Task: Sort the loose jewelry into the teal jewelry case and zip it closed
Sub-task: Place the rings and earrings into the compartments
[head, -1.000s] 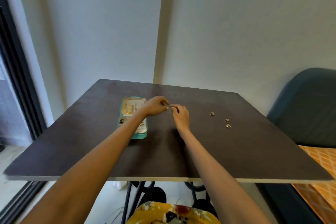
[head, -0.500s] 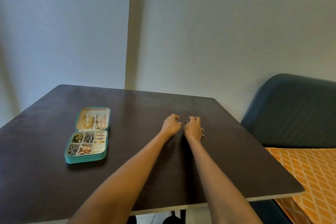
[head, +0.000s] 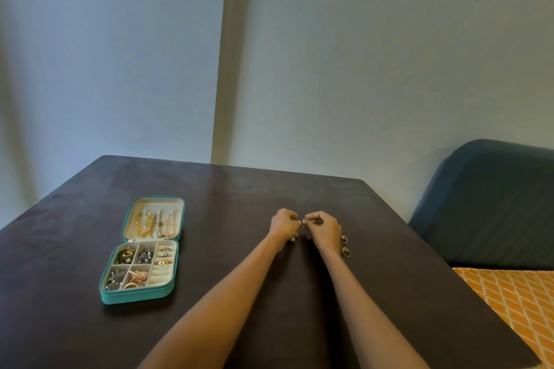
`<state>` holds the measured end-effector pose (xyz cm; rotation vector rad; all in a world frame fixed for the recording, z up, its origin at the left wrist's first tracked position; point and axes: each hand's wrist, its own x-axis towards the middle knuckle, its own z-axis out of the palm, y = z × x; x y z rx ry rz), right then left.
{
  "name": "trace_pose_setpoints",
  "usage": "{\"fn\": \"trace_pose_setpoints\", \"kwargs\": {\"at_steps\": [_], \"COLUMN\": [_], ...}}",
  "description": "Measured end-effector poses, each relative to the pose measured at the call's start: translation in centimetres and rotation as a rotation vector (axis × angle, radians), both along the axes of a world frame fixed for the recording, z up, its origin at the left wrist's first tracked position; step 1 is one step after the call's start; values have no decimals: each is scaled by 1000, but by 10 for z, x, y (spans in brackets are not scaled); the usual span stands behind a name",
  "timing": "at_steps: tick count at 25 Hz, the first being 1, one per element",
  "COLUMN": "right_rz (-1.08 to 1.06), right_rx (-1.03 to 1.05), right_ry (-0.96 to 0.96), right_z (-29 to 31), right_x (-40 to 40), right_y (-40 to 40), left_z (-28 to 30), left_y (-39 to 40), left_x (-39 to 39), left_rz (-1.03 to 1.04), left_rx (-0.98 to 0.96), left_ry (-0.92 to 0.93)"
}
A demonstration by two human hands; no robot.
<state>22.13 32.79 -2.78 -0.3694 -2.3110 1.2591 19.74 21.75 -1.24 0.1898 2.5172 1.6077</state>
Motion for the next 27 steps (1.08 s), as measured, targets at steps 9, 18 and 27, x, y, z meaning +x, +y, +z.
{"fn": "trace_pose_setpoints", "kwargs": {"at_steps": [9, 18, 27], "right_rz": [324, 589, 829], "right_rx": [-383, -163, 190], "right_ry": [98, 111, 39], "right_z": [25, 59, 35], "right_x": [27, 47, 67], "right_y": [-42, -128, -196], "left_z": [20, 60, 58], "left_y": [-64, -186, -271], "left_x": [19, 43, 63], "left_rz": [28, -130, -282], "left_rx": [209, -65, -657], "left_ry": [75, 215, 253]}}
